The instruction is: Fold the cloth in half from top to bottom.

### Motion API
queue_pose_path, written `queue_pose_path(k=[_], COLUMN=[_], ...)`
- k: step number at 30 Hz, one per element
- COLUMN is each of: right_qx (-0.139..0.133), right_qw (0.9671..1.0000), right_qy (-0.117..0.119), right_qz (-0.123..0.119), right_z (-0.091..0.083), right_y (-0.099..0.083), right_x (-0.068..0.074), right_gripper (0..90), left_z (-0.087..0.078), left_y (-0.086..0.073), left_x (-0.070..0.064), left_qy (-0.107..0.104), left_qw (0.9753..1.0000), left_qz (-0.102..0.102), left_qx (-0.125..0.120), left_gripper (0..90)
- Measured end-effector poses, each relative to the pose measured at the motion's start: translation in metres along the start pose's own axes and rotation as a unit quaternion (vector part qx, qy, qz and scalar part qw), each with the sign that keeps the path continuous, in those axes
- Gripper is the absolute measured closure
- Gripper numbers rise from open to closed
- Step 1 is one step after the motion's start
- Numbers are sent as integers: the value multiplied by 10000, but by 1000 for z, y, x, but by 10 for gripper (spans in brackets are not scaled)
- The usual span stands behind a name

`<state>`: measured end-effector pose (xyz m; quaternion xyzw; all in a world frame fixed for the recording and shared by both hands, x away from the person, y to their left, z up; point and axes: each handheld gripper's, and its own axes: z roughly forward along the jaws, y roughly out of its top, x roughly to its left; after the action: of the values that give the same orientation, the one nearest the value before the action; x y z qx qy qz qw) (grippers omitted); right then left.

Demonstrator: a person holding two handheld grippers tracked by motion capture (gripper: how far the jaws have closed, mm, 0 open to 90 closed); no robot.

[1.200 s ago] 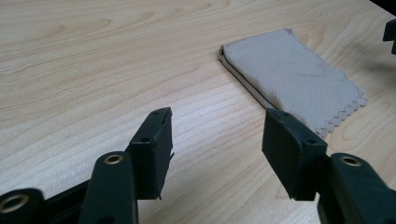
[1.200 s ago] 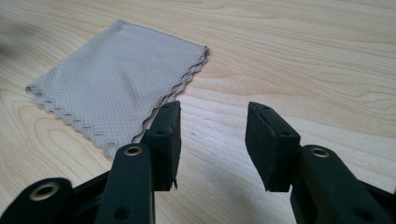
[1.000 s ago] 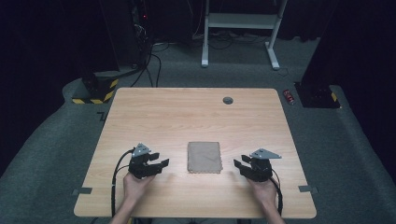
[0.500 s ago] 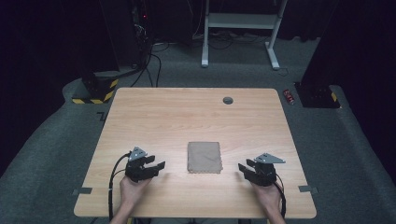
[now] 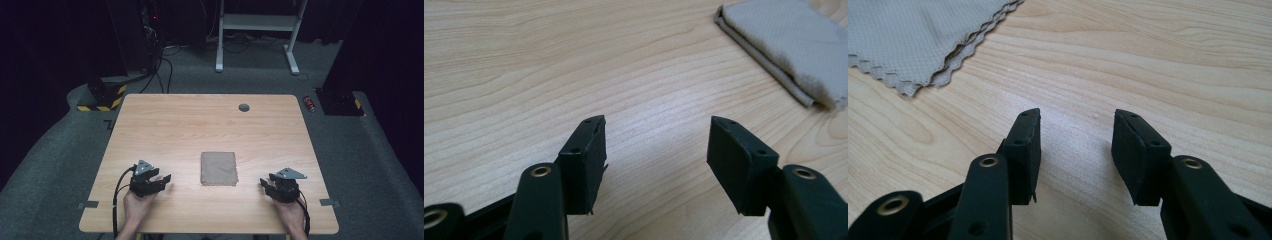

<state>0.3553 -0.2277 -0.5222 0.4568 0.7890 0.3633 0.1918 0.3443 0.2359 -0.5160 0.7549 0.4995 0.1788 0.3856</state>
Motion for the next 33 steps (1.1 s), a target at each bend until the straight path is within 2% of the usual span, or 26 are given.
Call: queue_pose_path(k=[8, 11, 15, 24, 33], right_qx=[57, 68, 82, 142, 154], right_qw=[9999, 9998, 9997, 9995, 9995], right_qy=[-107, -162, -195, -268, -267], right_qz=[-52, -89, -148, -54, -31], right_z=[0, 0, -1, 0, -1], right_y=[0, 0, -1, -1, -2], right_x=[-1, -1, 0, -1, 0], right_gripper=[534, 525, 493, 365, 350], left_z=[2, 3, 4, 4, 5], left_y=[-4, -6, -9, -13, -13], left_x=[-1, -3, -2, -4, -6], left_qy=[165, 298, 372, 559, 585], left_qw=[9997, 9993, 9990, 9981, 9979], left_qz=[137, 216, 224, 242, 252], left_qx=[93, 102, 83, 32, 61], left_gripper=[405, 404, 403, 387, 334])
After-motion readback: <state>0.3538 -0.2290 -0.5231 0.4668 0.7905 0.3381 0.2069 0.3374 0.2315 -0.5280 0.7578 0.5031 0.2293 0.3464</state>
